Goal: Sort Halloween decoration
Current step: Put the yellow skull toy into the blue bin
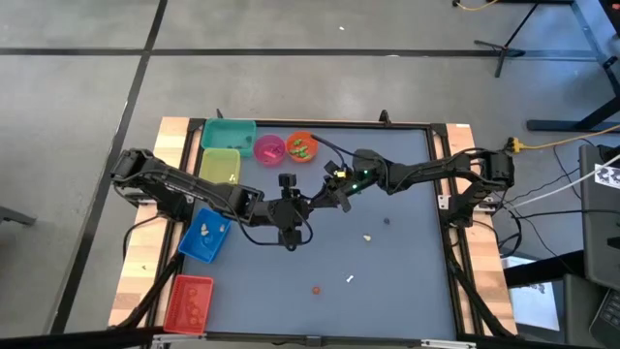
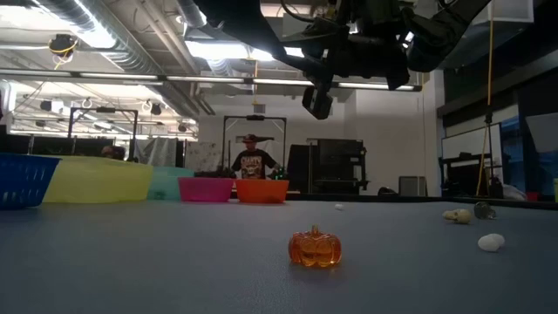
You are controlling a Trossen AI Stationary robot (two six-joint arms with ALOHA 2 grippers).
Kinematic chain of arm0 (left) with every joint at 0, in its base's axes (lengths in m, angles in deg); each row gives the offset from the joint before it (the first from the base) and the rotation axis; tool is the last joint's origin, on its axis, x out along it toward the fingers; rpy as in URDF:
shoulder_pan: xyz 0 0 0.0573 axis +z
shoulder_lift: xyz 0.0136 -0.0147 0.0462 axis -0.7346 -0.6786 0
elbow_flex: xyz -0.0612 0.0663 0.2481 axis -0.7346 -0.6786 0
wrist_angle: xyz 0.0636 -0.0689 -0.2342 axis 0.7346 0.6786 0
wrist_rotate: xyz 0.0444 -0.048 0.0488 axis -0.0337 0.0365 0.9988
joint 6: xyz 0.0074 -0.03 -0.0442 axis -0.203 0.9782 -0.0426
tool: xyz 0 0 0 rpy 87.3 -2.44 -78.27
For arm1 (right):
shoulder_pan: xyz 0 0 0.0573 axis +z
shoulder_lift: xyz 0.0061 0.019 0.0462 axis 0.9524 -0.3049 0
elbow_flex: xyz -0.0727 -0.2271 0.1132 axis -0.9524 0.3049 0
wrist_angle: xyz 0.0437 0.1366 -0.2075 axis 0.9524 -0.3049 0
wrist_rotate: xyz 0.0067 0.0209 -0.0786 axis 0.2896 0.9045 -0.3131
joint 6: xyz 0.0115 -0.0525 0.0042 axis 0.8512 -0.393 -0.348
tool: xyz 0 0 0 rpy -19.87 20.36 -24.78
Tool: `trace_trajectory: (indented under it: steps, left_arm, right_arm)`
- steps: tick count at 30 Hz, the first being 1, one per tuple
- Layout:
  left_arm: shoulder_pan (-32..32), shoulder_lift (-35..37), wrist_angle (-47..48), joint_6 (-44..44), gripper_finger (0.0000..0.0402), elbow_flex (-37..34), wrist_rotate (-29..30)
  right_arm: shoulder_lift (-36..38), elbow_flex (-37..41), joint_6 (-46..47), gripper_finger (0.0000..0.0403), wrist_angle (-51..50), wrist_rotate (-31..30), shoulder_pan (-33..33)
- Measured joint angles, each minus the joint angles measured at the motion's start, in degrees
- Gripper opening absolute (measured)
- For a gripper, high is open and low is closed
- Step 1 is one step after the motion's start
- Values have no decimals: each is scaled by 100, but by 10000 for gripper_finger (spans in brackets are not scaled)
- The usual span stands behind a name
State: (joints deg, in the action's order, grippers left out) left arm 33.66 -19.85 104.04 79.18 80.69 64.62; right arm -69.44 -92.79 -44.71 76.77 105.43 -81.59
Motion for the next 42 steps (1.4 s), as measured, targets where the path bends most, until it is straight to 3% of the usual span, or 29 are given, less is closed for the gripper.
trace_trajectory:
  steps: [13, 35, 42]
  left_arm:
    - [0, 0, 9, 0, 91, 0, 4]
    - [0, 0, -4, 2, 87, 0, -15]
    - [0, 0, -2, 2, 87, 0, -17]
  right_arm:
    - [0, 0, -4, 62, -17, 4, 0]
    - [0, 0, 125, 63, -36, 84, 0]
    - [0, 0, 131, 128, -36, 96, 0]
